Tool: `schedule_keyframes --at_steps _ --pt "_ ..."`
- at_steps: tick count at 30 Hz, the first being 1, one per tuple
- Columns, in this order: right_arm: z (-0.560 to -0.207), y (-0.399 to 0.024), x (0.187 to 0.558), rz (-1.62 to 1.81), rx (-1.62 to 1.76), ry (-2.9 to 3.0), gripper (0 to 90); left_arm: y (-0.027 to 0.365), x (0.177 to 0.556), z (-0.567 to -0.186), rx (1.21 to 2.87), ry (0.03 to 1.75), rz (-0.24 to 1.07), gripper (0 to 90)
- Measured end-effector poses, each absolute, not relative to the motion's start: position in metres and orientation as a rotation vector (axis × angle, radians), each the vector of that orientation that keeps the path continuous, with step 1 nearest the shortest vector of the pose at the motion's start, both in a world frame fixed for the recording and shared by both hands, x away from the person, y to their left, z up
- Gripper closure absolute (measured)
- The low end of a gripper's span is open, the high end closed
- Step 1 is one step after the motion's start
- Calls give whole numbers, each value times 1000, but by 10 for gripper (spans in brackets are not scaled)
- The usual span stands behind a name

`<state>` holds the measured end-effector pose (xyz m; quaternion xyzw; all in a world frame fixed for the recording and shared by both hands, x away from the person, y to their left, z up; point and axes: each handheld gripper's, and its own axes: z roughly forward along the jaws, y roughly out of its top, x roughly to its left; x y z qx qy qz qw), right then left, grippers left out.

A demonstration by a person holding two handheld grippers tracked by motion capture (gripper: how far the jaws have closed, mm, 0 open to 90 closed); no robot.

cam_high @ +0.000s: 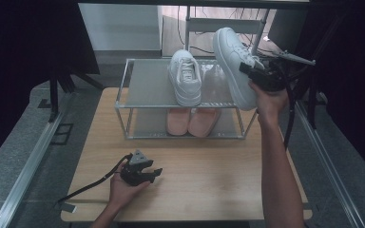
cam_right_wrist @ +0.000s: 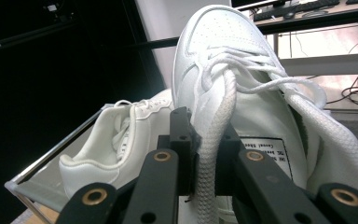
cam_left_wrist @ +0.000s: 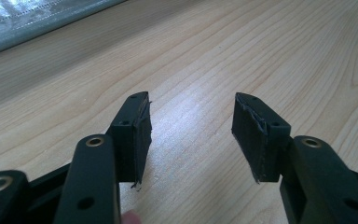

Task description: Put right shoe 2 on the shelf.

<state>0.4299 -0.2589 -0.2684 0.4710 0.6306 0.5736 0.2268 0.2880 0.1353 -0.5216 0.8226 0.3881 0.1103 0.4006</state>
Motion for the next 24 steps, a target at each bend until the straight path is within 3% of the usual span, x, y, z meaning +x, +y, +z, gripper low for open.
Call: schedule_keyframes --at_steps 24 --pt "-279 -219 471 1400 1401 1775 801 141 289 -522 2063 996 274 480"
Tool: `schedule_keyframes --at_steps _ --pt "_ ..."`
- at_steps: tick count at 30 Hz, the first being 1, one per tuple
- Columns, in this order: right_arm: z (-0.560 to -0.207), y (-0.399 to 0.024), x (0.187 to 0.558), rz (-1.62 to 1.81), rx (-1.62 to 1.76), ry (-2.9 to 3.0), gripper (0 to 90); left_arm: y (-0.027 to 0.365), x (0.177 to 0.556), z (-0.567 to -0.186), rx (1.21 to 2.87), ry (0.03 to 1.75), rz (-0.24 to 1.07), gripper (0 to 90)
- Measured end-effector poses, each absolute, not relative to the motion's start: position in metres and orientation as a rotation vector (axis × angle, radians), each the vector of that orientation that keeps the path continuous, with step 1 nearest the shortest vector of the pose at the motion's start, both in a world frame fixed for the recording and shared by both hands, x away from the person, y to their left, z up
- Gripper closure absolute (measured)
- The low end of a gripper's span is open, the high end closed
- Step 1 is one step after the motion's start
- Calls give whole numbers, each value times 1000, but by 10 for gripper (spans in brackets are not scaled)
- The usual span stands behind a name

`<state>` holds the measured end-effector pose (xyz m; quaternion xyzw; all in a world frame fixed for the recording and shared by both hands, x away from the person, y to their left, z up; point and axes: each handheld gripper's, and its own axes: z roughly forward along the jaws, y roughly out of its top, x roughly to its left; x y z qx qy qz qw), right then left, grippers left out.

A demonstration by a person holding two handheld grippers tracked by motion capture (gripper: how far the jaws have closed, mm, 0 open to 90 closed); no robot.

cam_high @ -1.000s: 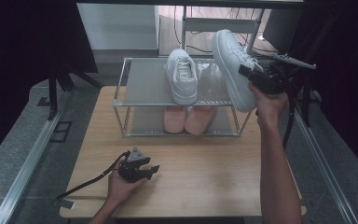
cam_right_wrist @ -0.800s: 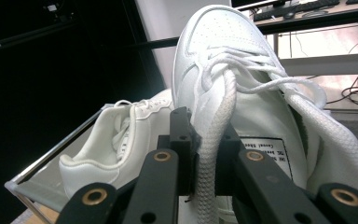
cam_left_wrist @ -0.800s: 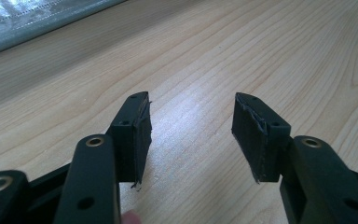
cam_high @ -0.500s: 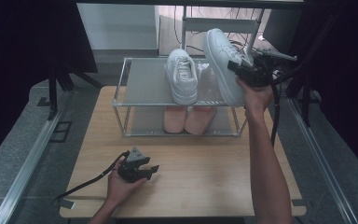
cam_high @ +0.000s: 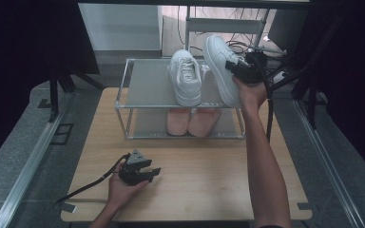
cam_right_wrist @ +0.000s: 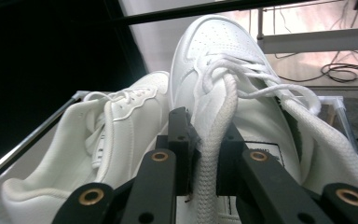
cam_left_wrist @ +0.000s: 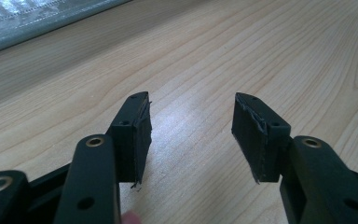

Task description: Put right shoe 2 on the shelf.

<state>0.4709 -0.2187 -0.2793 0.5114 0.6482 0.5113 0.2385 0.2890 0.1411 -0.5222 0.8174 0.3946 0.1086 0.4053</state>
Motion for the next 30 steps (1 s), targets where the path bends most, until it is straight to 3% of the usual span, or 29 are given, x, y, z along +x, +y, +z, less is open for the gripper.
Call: schedule_keyframes --at_steps 8,10,17,30 --pt "-280 -212 478 1442 1409 1812 754 140 287 -521 2079 985 308 480" --pt "-280 -210 478 1456 1403 1801 671 141 287 -520 2070 992 306 480" --pt "-279 -224 473 1595 1422 1708 603 140 287 -522 2074 994 297 479" --pt "-266 -242 438 1635 1293 1687 657 138 286 -520 2075 986 297 480"
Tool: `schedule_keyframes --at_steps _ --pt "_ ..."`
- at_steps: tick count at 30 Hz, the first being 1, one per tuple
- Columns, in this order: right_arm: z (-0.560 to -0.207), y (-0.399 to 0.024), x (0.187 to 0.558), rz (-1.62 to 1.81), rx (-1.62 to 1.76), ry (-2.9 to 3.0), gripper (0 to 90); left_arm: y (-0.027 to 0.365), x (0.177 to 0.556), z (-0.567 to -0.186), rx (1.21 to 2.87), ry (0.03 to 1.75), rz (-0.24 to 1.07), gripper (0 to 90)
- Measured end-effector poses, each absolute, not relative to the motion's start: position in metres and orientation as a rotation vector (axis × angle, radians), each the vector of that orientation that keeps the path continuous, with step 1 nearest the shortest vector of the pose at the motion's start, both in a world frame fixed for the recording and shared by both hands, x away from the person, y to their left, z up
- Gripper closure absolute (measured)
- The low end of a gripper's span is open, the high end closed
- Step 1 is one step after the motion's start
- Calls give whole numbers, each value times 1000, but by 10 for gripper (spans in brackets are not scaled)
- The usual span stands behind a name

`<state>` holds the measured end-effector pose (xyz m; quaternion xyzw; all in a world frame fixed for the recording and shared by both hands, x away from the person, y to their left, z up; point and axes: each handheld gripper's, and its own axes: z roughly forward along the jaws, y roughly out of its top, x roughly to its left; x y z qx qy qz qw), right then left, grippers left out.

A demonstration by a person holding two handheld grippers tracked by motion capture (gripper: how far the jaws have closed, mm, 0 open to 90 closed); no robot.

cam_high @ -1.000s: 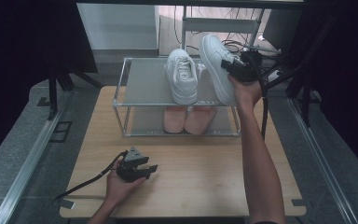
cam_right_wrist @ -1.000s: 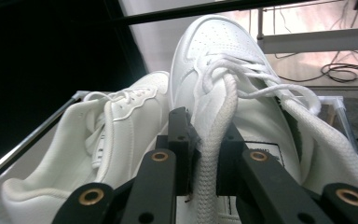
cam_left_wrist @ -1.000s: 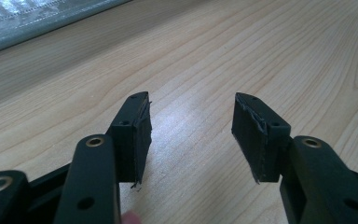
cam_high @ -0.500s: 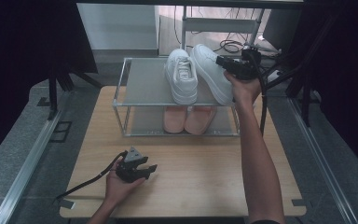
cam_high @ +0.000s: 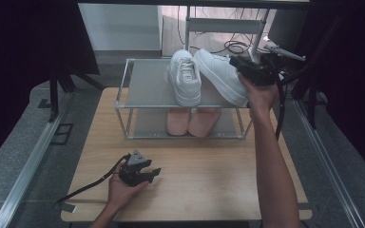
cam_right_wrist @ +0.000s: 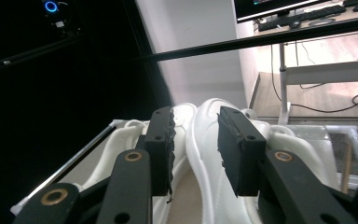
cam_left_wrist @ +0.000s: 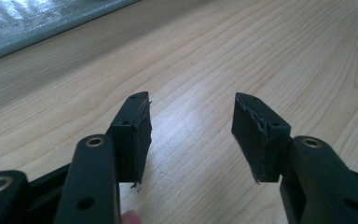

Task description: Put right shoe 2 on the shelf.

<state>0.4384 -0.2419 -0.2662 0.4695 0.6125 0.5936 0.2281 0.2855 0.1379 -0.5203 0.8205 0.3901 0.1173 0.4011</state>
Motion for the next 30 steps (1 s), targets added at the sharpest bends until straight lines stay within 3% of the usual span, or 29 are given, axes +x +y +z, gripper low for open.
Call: schedule_keyframes --at_steps 18,23,30 --pt "-296 -298 406 1615 1312 1675 641 133 286 -522 2096 975 294 480" --pt "-305 -308 403 1600 1332 1673 610 133 286 -522 2094 975 295 480" --pt "-328 -308 412 1643 1408 1695 501 133 286 -523 2101 972 294 479"
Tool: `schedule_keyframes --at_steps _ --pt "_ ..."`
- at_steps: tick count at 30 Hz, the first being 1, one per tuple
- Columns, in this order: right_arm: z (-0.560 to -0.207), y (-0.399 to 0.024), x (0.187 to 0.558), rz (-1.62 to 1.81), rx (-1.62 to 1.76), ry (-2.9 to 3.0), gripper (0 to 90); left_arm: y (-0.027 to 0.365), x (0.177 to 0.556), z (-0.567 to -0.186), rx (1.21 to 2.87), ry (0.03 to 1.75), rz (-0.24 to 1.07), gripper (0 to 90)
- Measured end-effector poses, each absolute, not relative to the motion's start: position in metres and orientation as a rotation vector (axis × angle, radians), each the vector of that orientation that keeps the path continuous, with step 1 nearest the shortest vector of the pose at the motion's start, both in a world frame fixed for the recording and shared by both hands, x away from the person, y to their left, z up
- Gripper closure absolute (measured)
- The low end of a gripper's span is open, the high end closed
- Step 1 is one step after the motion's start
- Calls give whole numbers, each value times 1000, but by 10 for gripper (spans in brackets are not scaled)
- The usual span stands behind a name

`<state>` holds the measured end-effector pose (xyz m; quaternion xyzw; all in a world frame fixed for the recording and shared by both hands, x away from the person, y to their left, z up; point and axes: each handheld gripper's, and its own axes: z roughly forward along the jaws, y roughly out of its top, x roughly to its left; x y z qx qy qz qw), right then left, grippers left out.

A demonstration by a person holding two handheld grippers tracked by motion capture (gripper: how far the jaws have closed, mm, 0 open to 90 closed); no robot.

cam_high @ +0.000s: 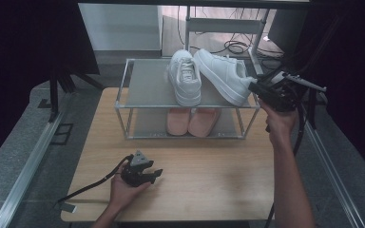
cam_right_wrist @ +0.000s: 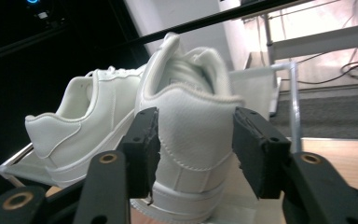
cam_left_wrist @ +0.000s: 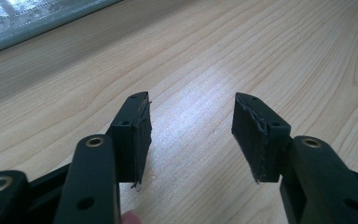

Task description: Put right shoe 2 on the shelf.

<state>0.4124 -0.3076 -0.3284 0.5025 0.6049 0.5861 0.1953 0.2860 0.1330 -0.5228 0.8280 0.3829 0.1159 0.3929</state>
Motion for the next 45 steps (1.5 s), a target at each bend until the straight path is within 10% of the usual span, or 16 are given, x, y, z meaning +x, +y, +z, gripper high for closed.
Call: schedule_keyframes --at_steps 30,45 --pt "-352 -278 448 1619 1477 1743 104 133 286 -523 2103 975 295 480" --pt "-343 -251 433 1367 1354 1699 193 133 286 -524 2108 972 297 479"
